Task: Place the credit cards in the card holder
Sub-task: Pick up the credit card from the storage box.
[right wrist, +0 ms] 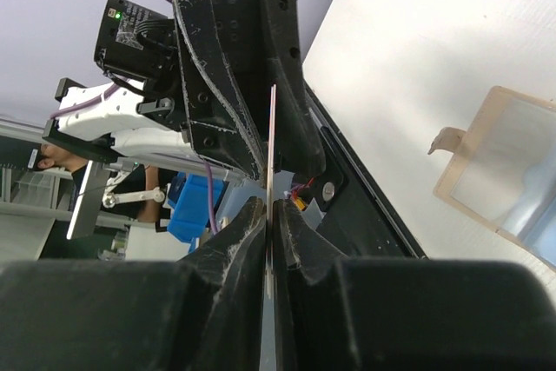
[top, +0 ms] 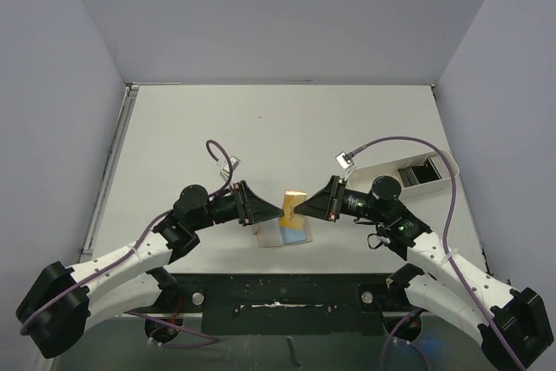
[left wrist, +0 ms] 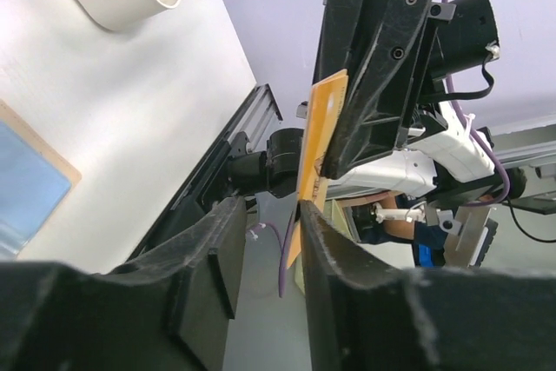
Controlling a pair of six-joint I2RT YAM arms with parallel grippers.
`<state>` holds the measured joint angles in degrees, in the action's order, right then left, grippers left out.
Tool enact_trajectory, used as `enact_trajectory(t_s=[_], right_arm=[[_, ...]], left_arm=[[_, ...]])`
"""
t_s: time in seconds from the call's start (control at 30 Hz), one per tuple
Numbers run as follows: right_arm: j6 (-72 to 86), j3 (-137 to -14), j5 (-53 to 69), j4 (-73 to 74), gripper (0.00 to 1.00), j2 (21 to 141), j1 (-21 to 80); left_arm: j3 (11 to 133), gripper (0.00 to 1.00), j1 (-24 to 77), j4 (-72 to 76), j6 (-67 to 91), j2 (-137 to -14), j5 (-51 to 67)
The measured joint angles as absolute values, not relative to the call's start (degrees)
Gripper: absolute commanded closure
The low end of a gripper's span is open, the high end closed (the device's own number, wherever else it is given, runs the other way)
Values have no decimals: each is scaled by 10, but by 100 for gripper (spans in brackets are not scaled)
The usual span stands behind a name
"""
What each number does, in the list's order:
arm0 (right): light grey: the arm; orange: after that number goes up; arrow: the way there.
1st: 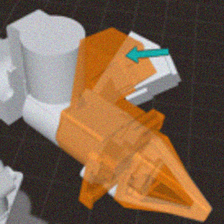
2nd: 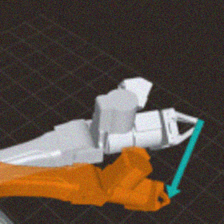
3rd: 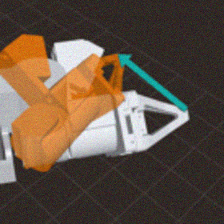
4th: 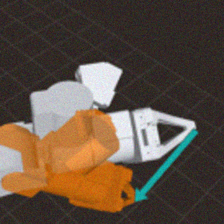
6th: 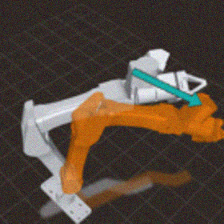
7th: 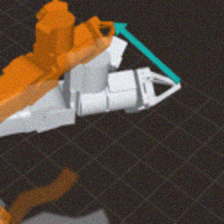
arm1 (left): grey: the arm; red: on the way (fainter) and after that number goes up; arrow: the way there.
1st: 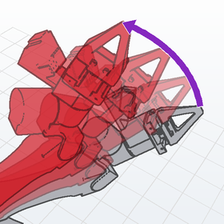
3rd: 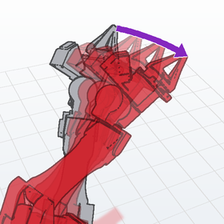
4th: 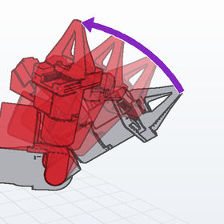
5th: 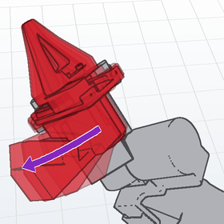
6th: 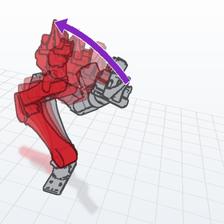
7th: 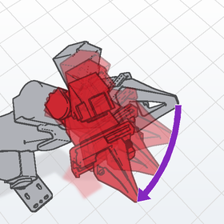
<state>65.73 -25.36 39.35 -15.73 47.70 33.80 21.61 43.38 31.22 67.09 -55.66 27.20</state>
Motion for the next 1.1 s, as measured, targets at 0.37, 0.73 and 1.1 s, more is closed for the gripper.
enact_trajectory(t_s=[0.37, 0.73, 1.1], right_arm=[[667, -254, 391, -176, 92, 491, 338], [667, -254, 401, -165, 83, 502, 320], [663, -254, 429, -147, 91, 489, 272]], left_arm=[[214, 59, 430, 335, 679, -588, 287], [212, 100, 429, 341, 672, -605, 302], [212, 100, 419, 322, 657, -602, 309]])
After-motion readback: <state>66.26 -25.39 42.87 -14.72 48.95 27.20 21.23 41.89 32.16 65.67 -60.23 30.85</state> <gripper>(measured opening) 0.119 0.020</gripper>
